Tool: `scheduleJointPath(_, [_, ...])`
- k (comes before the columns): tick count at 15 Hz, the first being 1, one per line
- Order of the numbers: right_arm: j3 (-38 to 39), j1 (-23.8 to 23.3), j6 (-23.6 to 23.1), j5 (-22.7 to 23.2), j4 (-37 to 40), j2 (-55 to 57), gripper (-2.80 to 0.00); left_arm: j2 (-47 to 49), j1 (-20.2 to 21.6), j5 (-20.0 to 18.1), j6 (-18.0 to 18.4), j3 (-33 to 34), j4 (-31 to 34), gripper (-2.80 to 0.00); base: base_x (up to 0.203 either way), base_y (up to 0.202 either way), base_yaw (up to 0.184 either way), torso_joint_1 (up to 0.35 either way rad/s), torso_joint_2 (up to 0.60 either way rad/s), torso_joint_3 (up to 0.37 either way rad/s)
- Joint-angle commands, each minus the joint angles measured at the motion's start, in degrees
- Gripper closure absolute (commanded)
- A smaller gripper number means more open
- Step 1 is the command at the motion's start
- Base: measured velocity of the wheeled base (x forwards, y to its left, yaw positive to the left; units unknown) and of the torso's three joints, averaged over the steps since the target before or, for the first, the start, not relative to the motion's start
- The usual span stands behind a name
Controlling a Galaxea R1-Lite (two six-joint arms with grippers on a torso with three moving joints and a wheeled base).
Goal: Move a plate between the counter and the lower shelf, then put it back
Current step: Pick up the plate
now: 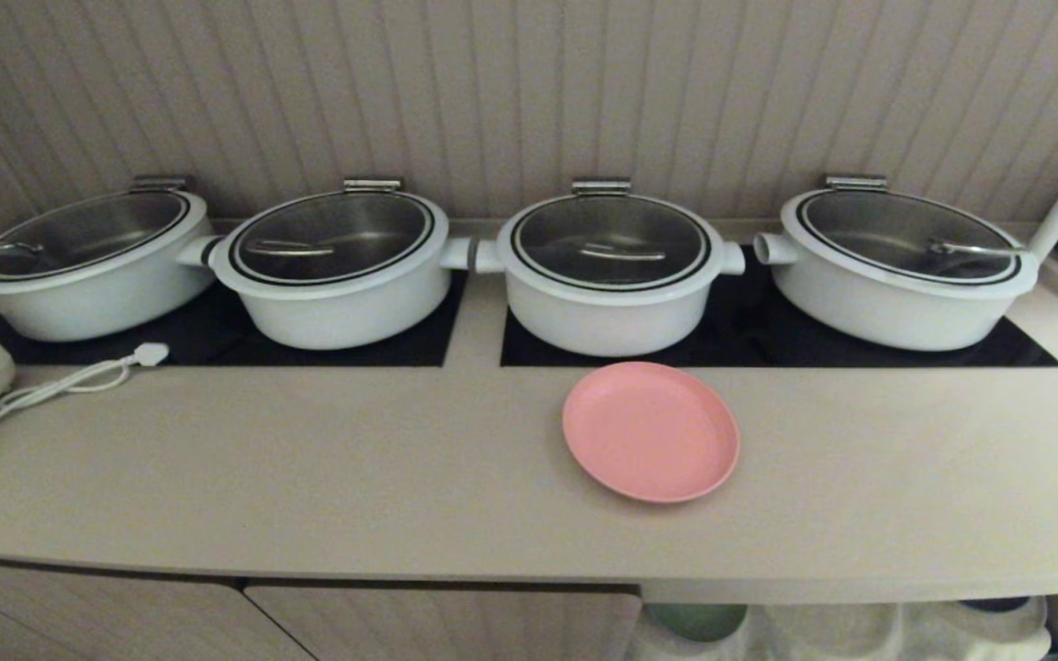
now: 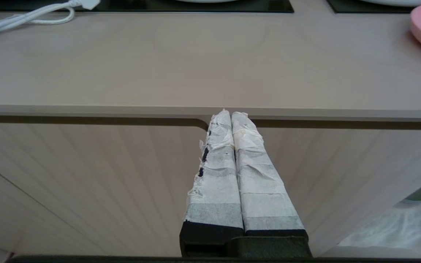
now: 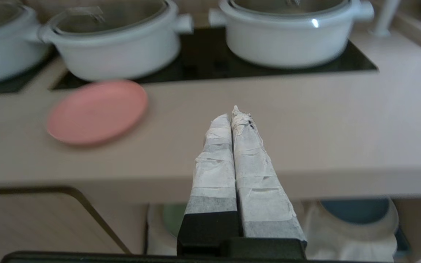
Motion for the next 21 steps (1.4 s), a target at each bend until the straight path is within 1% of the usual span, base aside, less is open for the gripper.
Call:
scheduleJointPath(1, [-7.8,1.4,-0.1,0.1,0.8,12.4,0.0,0.0,0.0,0.0,0.0,0.0,0.0,0.0,0.0,0.0,0.0,0.0,0.0,0.0])
scheduleJointPath(5, [-19.1,3.3,-0.5,0.5,5.6,31.1,0.0,0.0,0.0,0.0,-0.1,0.0,0.0,0.0,0.0,0.0,0.0,0.0,0.0,0.0])
scheduleJointPath(7, [-23.2,3.9,-0.8,2.3,7.8,39.2,0.0,0.0,0.0,0.1,0.0,0.0,0.0,0.0,0.0,0.0,0.0,0.0,0.0,0.0])
scheduleJointPath(9, [-28.6,5.0,-1.0,6.3,12.5,46.3,0.0,0.0,0.0,0.0,0.0,0.0,0.0,0.0,0.0,0.0,0.0,0.0,0.0,0.0])
scheduleJointPath(11, [-34.5,7.4,-1.2,11.1,19.2,52.2,0.0,0.0,0.0,0.0,-0.1,0.0,0.0,0.0,0.0,0.0,0.0,0.0,0.0,0.0])
scheduleJointPath(12, [-38.1,8.1,-1.2,13.6,21.3,55.0,0.0,0.0,0.0,0.0,-0.1,0.0,0.0,0.0,0.0,0.0,0.0,0.0,0.0,0.0])
scheduleJointPath(14, [-43.7,9.2,-1.2,17.0,25.2,60.8,0.0,0.0,0.0,0.0,-0.1,0.0,0.0,0.0,0.0,0.0,0.0,0.0,0.0,0.0])
scheduleJointPath(16, [-46.8,14.0,-1.4,19.5,29.5,65.5,0.0,0.0,0.0,0.0,-0.1,0.0,0.0,0.0,0.0,0.0,0.0,0.0,0.0,0.0])
scheduleJointPath(18, [-48.4,18.0,-1.4,19.6,33.1,68.9,0.0,0.0,0.0,0.0,-0.1,0.0,0.0,0.0,0.0,0.0,0.0,0.0,0.0,0.0])
scheduleJointPath(21, [-53.7,19.5,-0.8,14.1,41.5,74.8,0.0,0.0,0.0,0.0,0.0,0.0,0.0,0.0,0.0,0.0,0.0,0.0,0.0,0.0])
